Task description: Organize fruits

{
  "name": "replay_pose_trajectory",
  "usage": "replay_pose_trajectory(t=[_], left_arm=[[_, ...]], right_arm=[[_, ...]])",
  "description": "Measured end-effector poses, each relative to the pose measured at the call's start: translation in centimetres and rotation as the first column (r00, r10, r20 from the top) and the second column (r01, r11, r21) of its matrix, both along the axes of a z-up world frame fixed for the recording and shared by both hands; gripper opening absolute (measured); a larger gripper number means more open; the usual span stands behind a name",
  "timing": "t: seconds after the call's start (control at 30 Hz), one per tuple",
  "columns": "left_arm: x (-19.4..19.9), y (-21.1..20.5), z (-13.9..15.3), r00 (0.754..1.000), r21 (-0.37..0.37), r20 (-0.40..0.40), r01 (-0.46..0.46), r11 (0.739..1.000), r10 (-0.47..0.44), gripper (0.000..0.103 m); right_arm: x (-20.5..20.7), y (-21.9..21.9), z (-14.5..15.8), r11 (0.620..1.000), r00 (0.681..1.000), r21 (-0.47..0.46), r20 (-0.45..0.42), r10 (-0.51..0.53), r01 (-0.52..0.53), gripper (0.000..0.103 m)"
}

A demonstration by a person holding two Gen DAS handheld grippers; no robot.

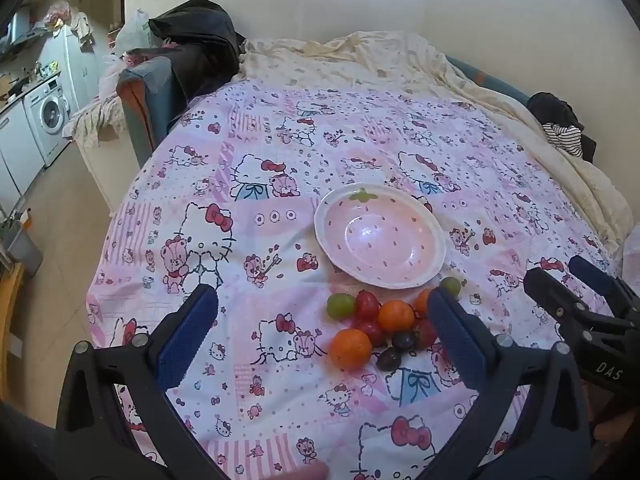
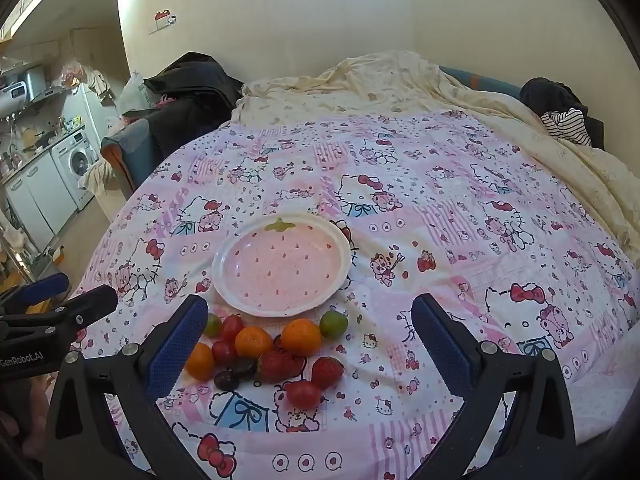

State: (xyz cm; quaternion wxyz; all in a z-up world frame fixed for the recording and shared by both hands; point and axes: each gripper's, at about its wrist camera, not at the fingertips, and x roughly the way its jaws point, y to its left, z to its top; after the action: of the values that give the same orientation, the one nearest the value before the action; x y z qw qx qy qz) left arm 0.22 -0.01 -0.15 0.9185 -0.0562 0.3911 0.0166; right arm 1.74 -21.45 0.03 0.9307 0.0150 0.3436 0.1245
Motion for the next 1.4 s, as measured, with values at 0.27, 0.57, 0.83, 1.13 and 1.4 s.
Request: replay_pose_trajectory(t=[0.27, 0.57, 0.83, 1.13, 1.4], left_arm=[[0.0, -0.6, 0.0, 1.0, 0.009, 0.014, -0.001, 1.0, 0.001, 0.103], [-0.3, -0.2, 0.4, 1.0, 0.007, 0.018, -0.001, 1.0, 0.001, 0.103], [-0.2, -0.2, 0.4, 1.0, 0.006, 0.016, -0.003, 1.0, 0.003, 0.103], [-0.2, -0.1, 0.4, 1.0, 0.003, 0.016, -0.002, 1.0, 0.002, 0.103], [-0.2, -0.1, 0.4, 1.0, 0.006, 0.016, -0.001, 1.0, 0.001, 0.103]], right_arm=[[0.0, -0.1, 0.1, 1.0, 1.0, 0.0, 0.002, -0.006, 0.006, 0.103], [-0.1, -0.2, 0.2, 1.0, 1.0, 0.005, 0.005, -0.004, 0.004, 0.103], [-0.3, -0.5, 0.3, 1.0, 1.0, 0.004, 0.008, -0.015, 0.015, 0.103], [-0.3, -0.6, 0.1, 1.0, 1.0, 0.002, 0.01, -0.018, 0.018, 0.103], [-0.5, -0.3, 0.4, 1.0, 1.0, -0.004, 0.025, -0.008, 0.008, 0.103]])
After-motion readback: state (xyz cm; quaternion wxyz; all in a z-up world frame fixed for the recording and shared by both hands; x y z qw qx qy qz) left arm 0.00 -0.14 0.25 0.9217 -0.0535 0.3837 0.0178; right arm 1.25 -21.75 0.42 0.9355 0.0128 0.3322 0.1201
